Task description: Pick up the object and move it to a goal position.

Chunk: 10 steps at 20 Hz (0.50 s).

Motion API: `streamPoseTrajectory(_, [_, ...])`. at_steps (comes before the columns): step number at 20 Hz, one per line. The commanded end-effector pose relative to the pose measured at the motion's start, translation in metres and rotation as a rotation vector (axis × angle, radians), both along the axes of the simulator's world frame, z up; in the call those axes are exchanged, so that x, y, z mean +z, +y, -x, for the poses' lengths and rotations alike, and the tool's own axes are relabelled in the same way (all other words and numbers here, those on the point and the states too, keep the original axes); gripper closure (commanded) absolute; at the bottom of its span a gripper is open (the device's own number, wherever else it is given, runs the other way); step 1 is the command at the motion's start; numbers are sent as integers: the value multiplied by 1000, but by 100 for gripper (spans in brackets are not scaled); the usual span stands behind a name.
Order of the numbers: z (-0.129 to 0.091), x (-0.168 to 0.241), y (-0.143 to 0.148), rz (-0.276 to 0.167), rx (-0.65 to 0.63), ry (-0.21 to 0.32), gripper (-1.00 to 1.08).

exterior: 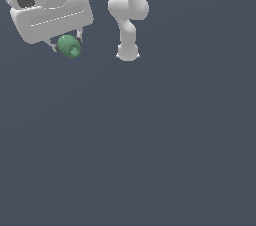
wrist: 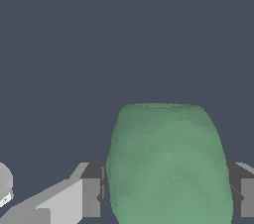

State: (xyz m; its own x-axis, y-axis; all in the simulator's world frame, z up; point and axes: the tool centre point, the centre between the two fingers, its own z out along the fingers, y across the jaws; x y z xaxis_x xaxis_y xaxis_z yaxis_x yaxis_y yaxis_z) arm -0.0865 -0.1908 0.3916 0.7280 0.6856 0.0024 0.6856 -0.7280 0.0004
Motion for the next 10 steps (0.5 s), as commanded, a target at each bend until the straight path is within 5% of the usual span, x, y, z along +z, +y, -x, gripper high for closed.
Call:
streamPoseTrajectory(1, [5,14,-9,0,1,2,108])
streamPoseTrajectory(10, [9,34,-22,1,1,2,108])
